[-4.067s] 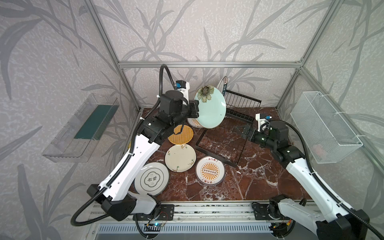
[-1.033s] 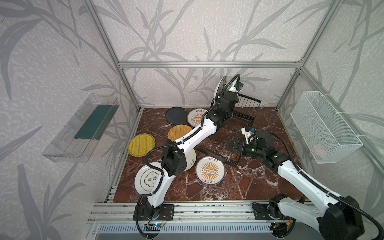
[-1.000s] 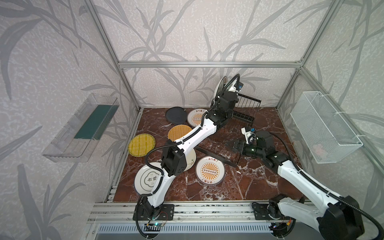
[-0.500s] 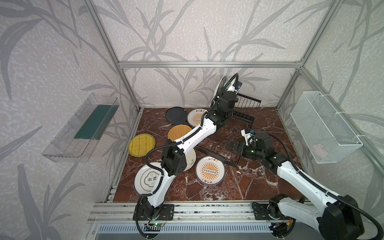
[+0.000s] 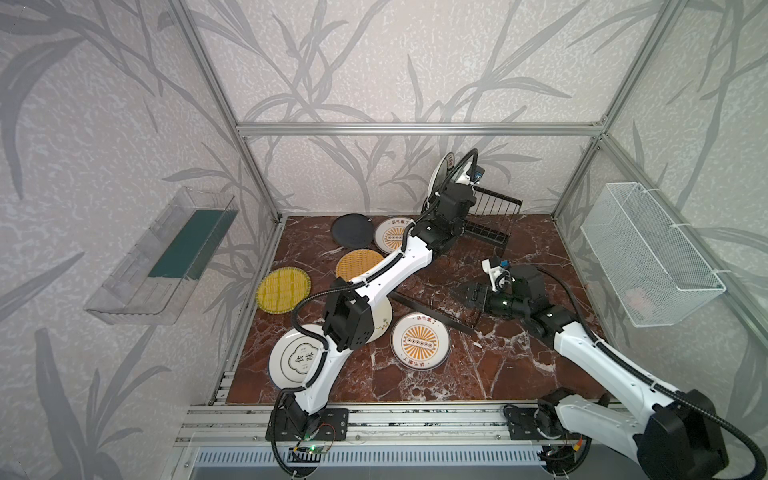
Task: Load the plates into the dish rack
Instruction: 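Carry the flower plate with the left gripper into the rack beside the green-rimmed plate, then open the left gripper to release the flower plate in the rack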
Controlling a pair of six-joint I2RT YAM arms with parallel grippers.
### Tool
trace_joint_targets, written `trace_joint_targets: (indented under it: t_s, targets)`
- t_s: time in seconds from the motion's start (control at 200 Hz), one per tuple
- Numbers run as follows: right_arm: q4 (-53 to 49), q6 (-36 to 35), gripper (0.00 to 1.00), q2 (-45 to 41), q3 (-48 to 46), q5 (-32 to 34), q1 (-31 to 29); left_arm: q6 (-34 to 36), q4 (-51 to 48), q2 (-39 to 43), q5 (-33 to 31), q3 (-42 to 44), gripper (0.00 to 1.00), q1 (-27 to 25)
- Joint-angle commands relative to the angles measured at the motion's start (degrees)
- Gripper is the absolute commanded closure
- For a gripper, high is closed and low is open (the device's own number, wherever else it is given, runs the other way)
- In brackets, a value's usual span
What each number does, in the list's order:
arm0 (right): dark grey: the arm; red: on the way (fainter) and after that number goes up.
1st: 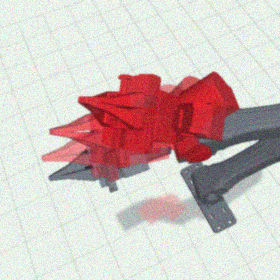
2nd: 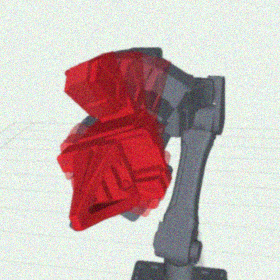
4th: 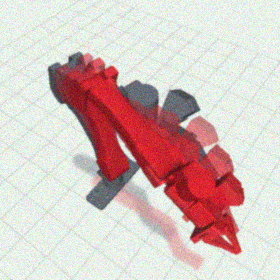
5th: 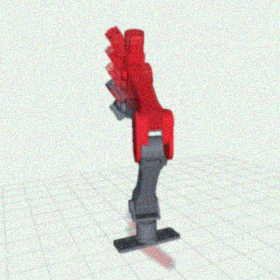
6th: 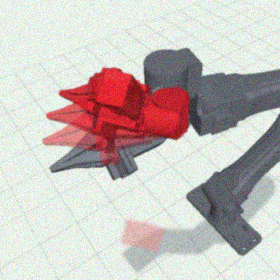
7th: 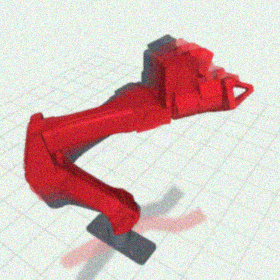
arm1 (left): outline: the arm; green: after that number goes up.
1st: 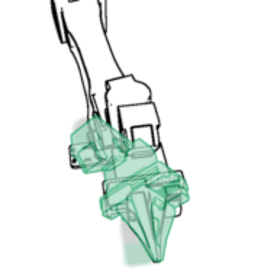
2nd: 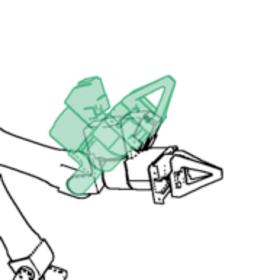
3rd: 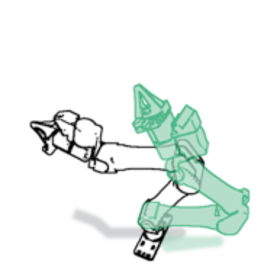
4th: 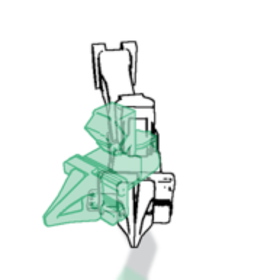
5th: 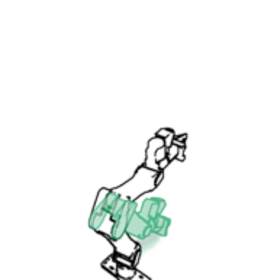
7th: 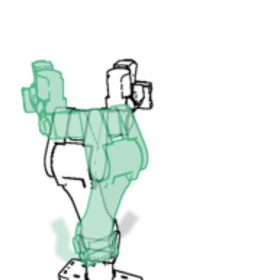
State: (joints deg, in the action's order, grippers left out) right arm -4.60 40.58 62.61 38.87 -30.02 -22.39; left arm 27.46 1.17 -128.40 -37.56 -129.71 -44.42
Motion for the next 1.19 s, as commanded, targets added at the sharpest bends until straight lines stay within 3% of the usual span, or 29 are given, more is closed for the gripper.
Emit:
trace_joint_targets:
  t_s: [0.0, 0.52, 0.625, 0.865, 1.19]
  targets:
    - [-0.58, -0.89, 0.01, -0.06, 0.76, -0.75, 0.25, 0.14, 2.83, -0.27, -0.86, -2.88, 1.0, 0.65]
    - [-0.41, -0.85, 0.01, 0.35, 0.63, -1.09, 0.51, -1.36, 3.11, -0.89, -1.9, -2.5, 0.99, 0.7]
    - [-0.01, -0.85, 0.01, 0.65, 0.73, -1.18, 0.65, -1.37, 3.32, -0.41, -2.01, -2.56, 0.96, 0.63]
    - [0.73, -0.53, 0.01, 1.1, 1.1, -1.33, 0.68, -0.44, 4.38, 0.63, -1.92, -2.3, 0.79, 0.67]
    - [2.35, -0.32, 0.01, 0.21, 1.64, -1.1, 0.69, -0.7, 3.44, 2.15, -1.22, -2.9, 0.77, 0.48]
